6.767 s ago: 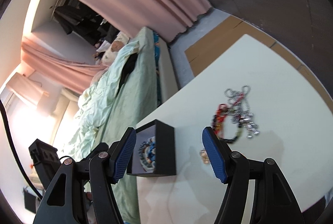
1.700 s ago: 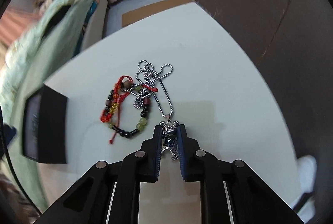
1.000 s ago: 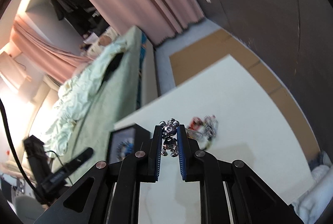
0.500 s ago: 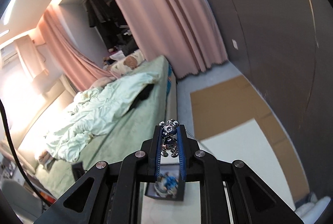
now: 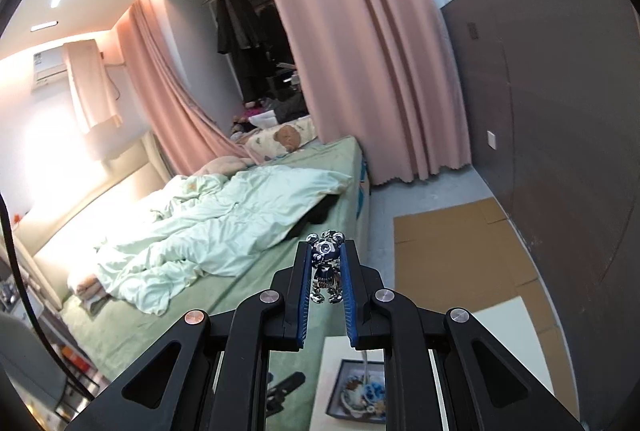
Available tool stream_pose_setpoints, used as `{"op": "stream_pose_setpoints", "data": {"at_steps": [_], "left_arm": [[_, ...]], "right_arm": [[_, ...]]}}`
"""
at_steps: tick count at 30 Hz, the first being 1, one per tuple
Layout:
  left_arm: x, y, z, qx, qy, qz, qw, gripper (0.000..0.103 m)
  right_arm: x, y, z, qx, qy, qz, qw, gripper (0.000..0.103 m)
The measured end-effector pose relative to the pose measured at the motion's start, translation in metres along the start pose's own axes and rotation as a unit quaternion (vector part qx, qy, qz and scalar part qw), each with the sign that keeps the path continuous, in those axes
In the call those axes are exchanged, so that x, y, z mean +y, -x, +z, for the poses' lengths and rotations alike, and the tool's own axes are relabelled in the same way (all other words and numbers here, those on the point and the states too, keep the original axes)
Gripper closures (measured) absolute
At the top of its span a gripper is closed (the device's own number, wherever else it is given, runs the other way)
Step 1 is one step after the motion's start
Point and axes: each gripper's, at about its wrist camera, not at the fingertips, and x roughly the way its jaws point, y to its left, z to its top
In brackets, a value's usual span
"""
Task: Organize jewelry
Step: 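Lift the silver figure keychain with the right tool and carry it over the box, then open the right tool over the box to drop the silver figure keychain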
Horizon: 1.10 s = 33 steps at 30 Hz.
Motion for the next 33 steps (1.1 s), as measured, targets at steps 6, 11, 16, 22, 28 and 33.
{"op": "stream_pose_setpoints", "data": {"at_steps": [6,11,16,22,28,33], "left_arm": [[0.006,0.003,0.005,-0.002,0.011,-0.005,0.9999,0.001],[0.008,0.001,0.004,0.006,0.012,0.001,0.9999,0.001],[0.009,-0.001,0.004,0.008,0.008,0.007,0.9999,0.001],[0.014,-0.002,0.004,0.003,0.013,0.026,0.9996,0.001],[0.022,0.001,0.005,-0.004,0.023,0.037,0.999,0.001],[0.027,0.007,0.008,-0.032,0.028,0.053,0.9977,0.002]], "right_arm": [[0.002,-0.023,-0.01,0.014,0.003,-0.003,1.0,0.087],[-0.011,-0.044,-0.021,0.03,-0.008,-0.011,0.999,0.087],[-0.026,-0.063,-0.034,0.055,-0.022,-0.009,0.998,0.087],[-0.04,-0.092,-0.065,0.095,-0.036,-0.002,0.995,0.087],[-0.053,-0.117,-0.095,0.128,-0.045,0.0,0.991,0.087],[-0.069,-0.133,-0.117,0.147,-0.064,-0.001,0.987,0.087]]}}
